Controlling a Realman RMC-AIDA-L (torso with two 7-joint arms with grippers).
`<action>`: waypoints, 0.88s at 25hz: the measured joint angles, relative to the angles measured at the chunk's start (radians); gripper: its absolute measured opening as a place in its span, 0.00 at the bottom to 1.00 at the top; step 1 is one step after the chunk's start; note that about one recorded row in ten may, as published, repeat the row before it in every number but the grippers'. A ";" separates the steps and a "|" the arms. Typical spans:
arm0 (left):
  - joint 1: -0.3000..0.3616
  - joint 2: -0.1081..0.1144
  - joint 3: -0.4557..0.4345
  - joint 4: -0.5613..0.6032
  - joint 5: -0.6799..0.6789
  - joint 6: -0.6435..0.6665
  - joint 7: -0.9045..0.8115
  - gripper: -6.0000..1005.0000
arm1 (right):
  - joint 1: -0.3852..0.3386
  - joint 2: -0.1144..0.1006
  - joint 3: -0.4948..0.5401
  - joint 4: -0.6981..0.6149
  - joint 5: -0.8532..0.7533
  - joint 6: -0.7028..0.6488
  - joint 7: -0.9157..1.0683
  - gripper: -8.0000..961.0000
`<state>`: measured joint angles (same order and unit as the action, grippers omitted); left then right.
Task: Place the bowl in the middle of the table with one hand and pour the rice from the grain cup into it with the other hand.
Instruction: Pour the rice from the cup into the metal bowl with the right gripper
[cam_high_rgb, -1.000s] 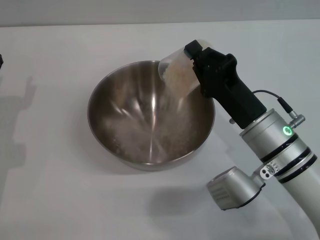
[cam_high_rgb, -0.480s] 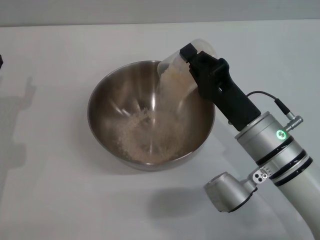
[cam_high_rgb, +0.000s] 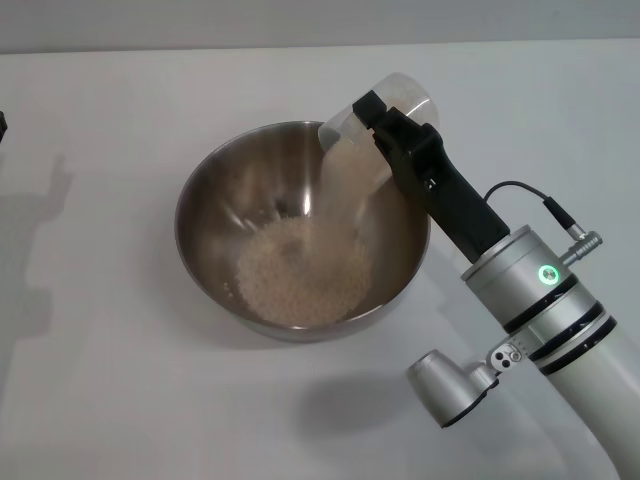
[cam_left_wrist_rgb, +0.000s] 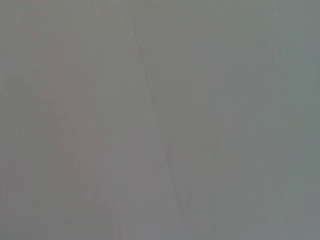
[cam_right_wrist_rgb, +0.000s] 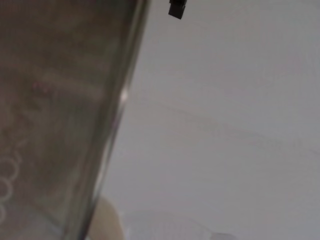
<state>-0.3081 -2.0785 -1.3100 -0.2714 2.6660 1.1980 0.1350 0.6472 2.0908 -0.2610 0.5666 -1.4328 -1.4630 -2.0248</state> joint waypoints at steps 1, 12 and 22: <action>0.000 0.000 0.000 0.000 0.000 0.000 0.000 0.81 | 0.000 0.000 0.000 0.000 0.000 0.000 0.000 0.02; 0.000 0.000 0.006 0.001 0.000 -0.001 0.000 0.81 | 0.000 0.001 0.053 0.014 -0.062 0.039 -0.119 0.02; 0.000 0.000 0.006 0.002 -0.001 -0.002 0.000 0.81 | -0.017 0.002 0.134 0.021 -0.182 0.141 -0.207 0.02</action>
<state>-0.3084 -2.0785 -1.3039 -0.2697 2.6647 1.1964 0.1350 0.6298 2.0924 -0.1275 0.5871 -1.6150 -1.3219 -2.2320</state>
